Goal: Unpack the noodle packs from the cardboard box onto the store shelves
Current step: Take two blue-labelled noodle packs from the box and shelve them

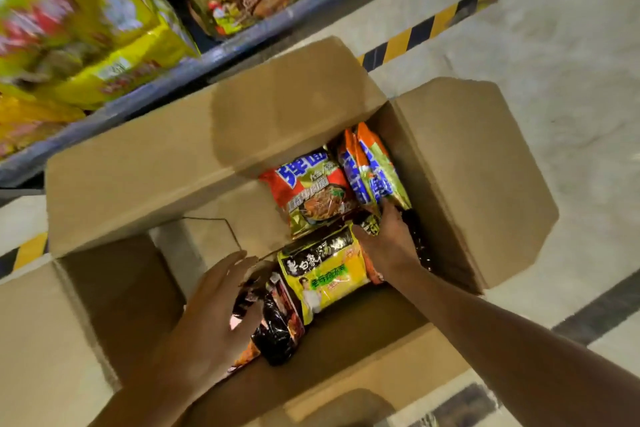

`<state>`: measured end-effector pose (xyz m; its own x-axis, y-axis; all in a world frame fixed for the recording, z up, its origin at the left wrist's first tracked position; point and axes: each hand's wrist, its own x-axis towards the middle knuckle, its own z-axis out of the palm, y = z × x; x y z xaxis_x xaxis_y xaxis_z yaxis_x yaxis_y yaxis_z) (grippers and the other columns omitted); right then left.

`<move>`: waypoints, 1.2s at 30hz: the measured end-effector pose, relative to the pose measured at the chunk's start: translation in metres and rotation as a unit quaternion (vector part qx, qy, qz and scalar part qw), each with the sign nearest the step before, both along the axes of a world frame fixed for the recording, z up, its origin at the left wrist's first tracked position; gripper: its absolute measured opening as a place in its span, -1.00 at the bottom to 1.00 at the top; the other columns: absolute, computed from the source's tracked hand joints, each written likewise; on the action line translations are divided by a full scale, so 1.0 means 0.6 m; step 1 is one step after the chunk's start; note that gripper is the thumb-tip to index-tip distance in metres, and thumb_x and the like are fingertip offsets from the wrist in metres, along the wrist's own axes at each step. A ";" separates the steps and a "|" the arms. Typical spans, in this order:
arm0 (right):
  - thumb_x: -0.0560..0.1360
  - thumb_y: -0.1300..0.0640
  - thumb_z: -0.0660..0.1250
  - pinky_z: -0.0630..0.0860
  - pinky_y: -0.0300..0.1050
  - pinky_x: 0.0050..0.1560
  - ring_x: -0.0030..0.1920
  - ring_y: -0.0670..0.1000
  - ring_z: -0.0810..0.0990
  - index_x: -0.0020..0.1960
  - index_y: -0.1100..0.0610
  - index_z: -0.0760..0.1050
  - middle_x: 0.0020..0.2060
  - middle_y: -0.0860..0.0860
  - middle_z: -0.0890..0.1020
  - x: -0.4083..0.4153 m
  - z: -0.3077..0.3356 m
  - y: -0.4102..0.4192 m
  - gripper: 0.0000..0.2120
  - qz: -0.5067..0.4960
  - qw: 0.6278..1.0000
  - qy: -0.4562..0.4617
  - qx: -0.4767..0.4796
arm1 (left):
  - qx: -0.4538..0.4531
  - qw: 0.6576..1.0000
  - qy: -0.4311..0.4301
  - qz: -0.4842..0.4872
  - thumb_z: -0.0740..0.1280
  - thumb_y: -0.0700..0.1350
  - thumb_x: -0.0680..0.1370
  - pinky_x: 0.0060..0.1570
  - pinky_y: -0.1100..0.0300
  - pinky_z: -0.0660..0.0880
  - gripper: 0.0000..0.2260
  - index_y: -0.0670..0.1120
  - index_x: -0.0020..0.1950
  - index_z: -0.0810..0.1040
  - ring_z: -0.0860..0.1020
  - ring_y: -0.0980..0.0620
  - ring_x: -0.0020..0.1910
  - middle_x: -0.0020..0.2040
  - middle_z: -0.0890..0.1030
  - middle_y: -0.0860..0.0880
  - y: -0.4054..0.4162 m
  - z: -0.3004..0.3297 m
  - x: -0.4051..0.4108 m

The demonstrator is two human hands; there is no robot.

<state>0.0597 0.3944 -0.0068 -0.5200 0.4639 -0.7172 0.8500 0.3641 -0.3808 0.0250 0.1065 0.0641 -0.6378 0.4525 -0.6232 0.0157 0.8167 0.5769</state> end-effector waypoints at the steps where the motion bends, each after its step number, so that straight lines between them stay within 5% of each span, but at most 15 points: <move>1: 0.56 -0.02 0.38 0.37 -0.07 0.35 0.49 0.11 0.33 0.61 0.12 0.05 0.55 0.08 0.27 -0.001 -0.015 -0.006 -0.23 -0.005 1.000 0.007 0.012 | 0.003 1.000 -0.006 -0.003 0.12 0.29 0.51 0.42 0.25 0.09 -0.44 0.23 0.51 0.18 0.04 0.36 0.49 0.50 0.13 0.30 -0.006 -0.013 0.008; 5: 0.53 -0.03 0.41 0.38 0.02 0.35 0.46 0.13 0.31 0.56 0.15 0.18 0.44 0.13 0.40 -0.007 -0.063 -0.018 -0.28 -0.021 0.995 0.028 0.096 | 0.005 1.000 -0.015 0.001 0.02 0.40 0.44 0.35 0.37 0.05 -0.41 0.33 0.47 0.12 -0.10 0.60 0.36 0.37 -0.04 0.57 -0.018 -0.050 0.031; 8: 0.50 -0.08 0.44 0.45 0.12 0.26 0.37 0.16 0.34 0.48 0.16 0.31 0.33 0.14 0.48 -0.009 -0.090 -0.015 -0.33 -0.010 0.986 0.034 0.162 | 0.000 1.000 -0.003 0.007 0.06 0.35 0.45 0.28 0.49 0.05 -0.43 0.28 0.45 0.20 -0.02 0.59 0.37 0.35 0.05 0.56 -0.018 -0.069 0.046; 14: 0.48 -0.12 0.45 0.49 0.09 0.16 0.25 0.16 0.43 0.36 0.06 0.50 0.20 0.10 0.55 -0.024 -0.105 -0.014 -0.48 -0.052 0.977 0.028 0.203 | -0.025 0.999 0.007 -0.046 0.13 0.27 0.53 0.34 0.14 0.29 -0.49 0.32 0.49 0.16 0.18 0.37 0.42 0.43 0.23 0.35 -0.031 -0.097 0.068; 18: 0.51 0.03 0.44 0.56 0.04 0.14 0.24 0.08 0.55 0.33 0.00 0.55 0.22 0.00 0.61 -0.010 -0.069 -0.001 -0.61 -0.084 0.979 0.083 0.168 | -0.051 0.998 0.019 -0.038 0.16 0.25 0.51 0.33 -0.10 0.38 -0.49 0.25 0.46 0.26 0.29 0.17 0.42 0.44 0.31 0.24 -0.031 -0.101 0.061; 23: 0.51 0.46 0.23 0.49 -0.03 0.35 0.20 -0.13 0.61 0.27 0.01 0.62 0.21 -0.23 0.60 0.047 -0.001 -0.010 -0.50 -0.180 0.960 0.212 0.035 | -0.099 0.995 -0.014 -0.011 0.09 0.33 0.44 0.39 -0.17 0.29 -0.46 0.28 0.42 0.26 0.26 0.19 0.40 0.35 0.23 0.37 -0.003 -0.076 0.052; 26: 0.59 0.44 0.18 0.58 -0.17 -0.09 -0.23 -0.22 0.61 0.23 -0.10 0.62 0.08 -0.23 0.65 0.066 0.029 0.004 -0.49 -0.233 0.939 0.252 -0.004 | -0.083 0.996 -0.017 -0.024 0.17 0.24 0.49 0.36 0.05 0.32 -0.53 0.28 0.40 0.27 0.33 0.19 0.36 0.32 0.26 0.35 0.026 -0.059 0.047; 31: 0.61 0.46 0.16 0.54 0.14 0.29 0.29 -0.11 0.57 0.21 0.02 0.61 0.24 -0.20 0.62 0.077 0.085 0.027 -0.56 -0.235 0.915 0.325 -0.045 | -0.068 0.997 -0.021 -0.023 0.22 0.16 0.57 0.34 0.13 0.33 -0.59 0.30 0.41 0.26 0.27 0.24 0.35 0.36 0.27 0.31 0.068 -0.061 0.033; 36: 0.62 0.42 0.19 0.57 0.06 0.23 0.29 -0.10 0.57 0.17 -0.02 0.63 0.19 -0.17 0.65 0.100 0.131 0.038 -0.59 -0.229 0.906 0.354 -0.038 | -0.051 0.998 -0.039 0.012 0.25 0.03 0.63 0.10 0.33 0.33 -0.66 0.24 0.37 0.28 0.44 0.13 0.26 0.35 0.33 0.20 0.114 -0.090 0.002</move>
